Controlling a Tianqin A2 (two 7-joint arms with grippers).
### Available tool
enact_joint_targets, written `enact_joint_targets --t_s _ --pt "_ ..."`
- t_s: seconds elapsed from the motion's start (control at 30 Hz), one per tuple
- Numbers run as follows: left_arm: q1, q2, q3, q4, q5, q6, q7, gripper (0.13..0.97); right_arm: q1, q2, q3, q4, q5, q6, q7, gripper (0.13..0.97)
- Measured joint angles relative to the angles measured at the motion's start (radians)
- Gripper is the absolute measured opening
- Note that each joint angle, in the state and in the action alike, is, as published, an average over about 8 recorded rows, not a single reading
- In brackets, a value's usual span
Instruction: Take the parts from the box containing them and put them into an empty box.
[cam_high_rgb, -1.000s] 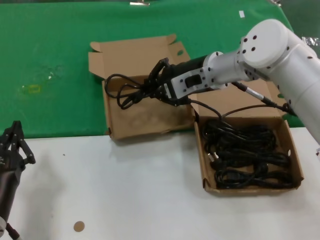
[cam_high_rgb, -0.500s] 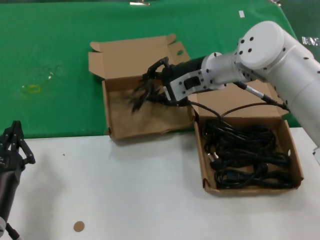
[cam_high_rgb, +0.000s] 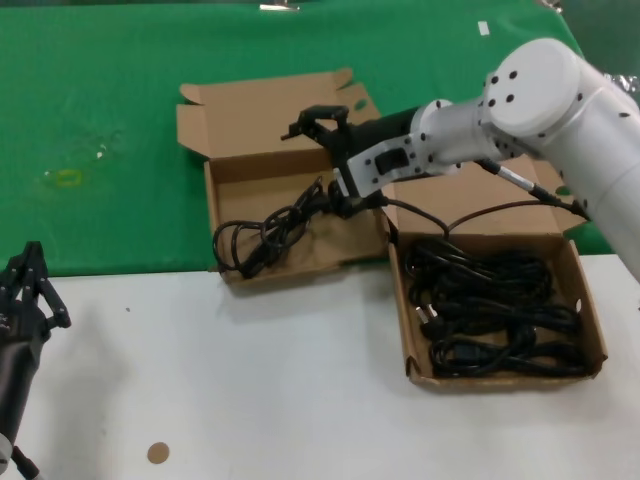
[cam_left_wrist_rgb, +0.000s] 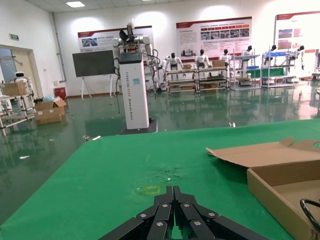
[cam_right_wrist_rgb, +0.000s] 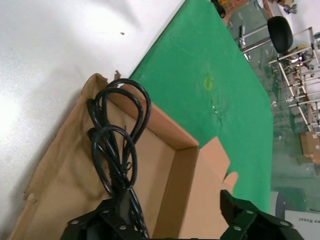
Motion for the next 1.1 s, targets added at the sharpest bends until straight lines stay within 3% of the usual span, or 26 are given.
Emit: enact_joint_targets --t_s 0.27,0.57,0.8,1.1 --pt "0.000 0.000 0.000 0.000 0.000 0.000 0.000 0.152 -0.015 0.038 0.008 0.087 -0.003 -0.007 0.056 0.716" --pt "0.000 0.000 0.000 0.000 0.000 0.000 0.000 0.158 -0.029 0.050 0.015 0.122 -0.001 -0.003 0.079 0.869" --pt "0.000 0.000 0.000 0.000 0.000 0.000 0.000 0.177 -0.091 0.052 0.046 0.166 0.026 0.042 0.112 0.900" --pt "0.000 0.000 0.000 0.000 0.000 0.000 0.000 0.273 -0.221 0.055 0.112 0.259 0.083 0.137 0.182 0.957"
